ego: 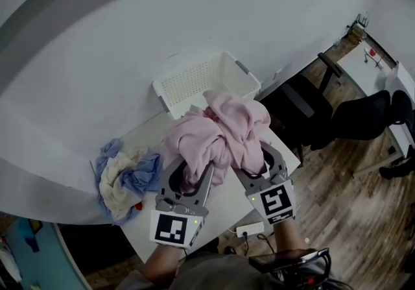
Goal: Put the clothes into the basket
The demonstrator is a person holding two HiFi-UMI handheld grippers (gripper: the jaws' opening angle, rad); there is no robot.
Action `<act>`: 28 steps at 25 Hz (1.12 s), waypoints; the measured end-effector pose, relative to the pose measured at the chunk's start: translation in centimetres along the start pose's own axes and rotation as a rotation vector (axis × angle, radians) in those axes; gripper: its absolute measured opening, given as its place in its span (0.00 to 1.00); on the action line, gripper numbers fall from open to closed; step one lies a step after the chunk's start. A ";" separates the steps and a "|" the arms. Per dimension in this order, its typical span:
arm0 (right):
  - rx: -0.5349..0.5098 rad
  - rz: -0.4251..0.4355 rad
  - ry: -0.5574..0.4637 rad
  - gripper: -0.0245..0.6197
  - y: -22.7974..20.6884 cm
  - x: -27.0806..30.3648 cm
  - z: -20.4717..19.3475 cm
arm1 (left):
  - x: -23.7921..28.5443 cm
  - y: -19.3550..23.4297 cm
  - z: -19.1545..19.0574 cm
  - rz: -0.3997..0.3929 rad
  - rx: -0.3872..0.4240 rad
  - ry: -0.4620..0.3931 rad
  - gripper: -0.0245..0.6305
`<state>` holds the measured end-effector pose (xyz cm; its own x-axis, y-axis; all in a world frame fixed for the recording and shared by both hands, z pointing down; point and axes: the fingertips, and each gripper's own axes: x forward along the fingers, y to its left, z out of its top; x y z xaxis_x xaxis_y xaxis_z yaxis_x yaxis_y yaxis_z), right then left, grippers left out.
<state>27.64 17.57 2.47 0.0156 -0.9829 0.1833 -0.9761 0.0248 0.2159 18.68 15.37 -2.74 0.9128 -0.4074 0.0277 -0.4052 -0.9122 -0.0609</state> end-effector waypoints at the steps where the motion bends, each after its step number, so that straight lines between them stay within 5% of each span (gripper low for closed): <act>1: 0.000 -0.004 0.000 0.47 0.1 0.1 0.1 | 0.0 0.1 0.0 -0.005 0.000 0.000 0.32; 16: -0.014 -0.041 0.026 0.47 0.5 2.9 1.5 | 0.7 3.6 0.2 -0.035 -0.042 -0.014 0.32; 28: -0.036 -0.028 -0.058 0.47 -3.0 6.1 6.0 | 3.8 6.0 3.9 0.047 -0.027 -0.081 0.32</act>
<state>29.36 10.36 -2.82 0.0291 -0.9923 0.1206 -0.9670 0.0026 0.2548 19.93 8.53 -6.88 0.8933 -0.4460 -0.0557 -0.4481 -0.8934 -0.0331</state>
